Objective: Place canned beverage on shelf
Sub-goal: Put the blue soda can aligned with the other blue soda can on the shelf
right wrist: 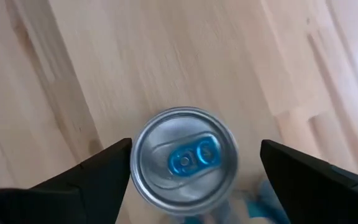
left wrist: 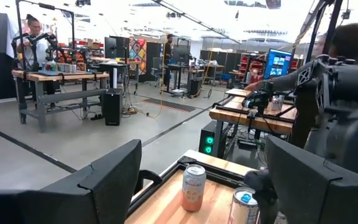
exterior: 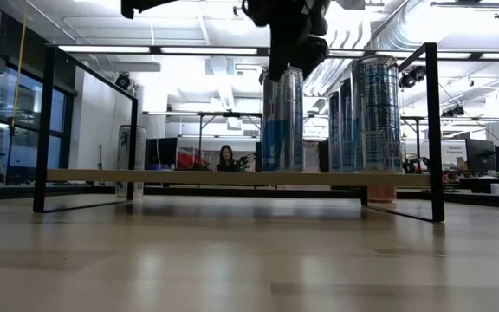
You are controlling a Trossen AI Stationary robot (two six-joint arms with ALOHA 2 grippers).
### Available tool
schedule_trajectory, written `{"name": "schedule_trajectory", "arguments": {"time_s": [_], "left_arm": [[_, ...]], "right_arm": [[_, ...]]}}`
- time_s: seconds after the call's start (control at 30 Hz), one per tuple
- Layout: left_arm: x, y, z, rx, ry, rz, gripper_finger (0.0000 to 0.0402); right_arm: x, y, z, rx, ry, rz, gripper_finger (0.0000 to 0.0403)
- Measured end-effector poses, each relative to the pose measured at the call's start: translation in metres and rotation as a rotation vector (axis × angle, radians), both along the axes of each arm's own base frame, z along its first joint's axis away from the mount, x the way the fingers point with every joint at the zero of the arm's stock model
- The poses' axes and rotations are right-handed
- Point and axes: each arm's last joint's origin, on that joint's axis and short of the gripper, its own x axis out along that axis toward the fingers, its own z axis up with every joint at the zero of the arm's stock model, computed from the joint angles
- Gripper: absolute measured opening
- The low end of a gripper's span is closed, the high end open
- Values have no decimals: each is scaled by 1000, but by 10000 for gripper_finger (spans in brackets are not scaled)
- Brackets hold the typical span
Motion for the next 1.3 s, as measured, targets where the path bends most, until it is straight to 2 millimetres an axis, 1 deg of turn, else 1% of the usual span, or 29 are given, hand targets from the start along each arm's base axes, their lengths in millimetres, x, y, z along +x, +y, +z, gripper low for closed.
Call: {"name": "schedule_trajectory", "arguments": {"time_s": [0.23, 0.33, 0.4, 0.67, 0.93, 1.1, 1.2, 1.3], "left_arm": [[0, 0, 0, -1, 4, 0, 299], [0, 0, 0, -1, 4, 0, 299], [0, 0, 0, -1, 4, 0, 299], [0, 0, 0, -2, 3, 0, 299], [0, 0, 0, -3, 3, 0, 299], [0, 0, -1, -3, 5, 0, 299], [0, 0, -1, -3, 5, 0, 299], [0, 0, -1, -3, 6, 0, 299]], "right_arm": [[-3, -9, 5, -54, 28, 250, 339], [-3, -11, 4, -12, 31, 364, 339], [-3, -12, 4, 12, 23, 408, 339], [-3, -23, 4, -7, 28, 443, 339], [-2, -30, 5, -104, 36, 626, 339], [-2, -30, 5, -108, 39, 614, 339], [-1, -30, 5, -86, 27, 553, 339], [0, -30, 5, -81, 12, 562, 339]]}}
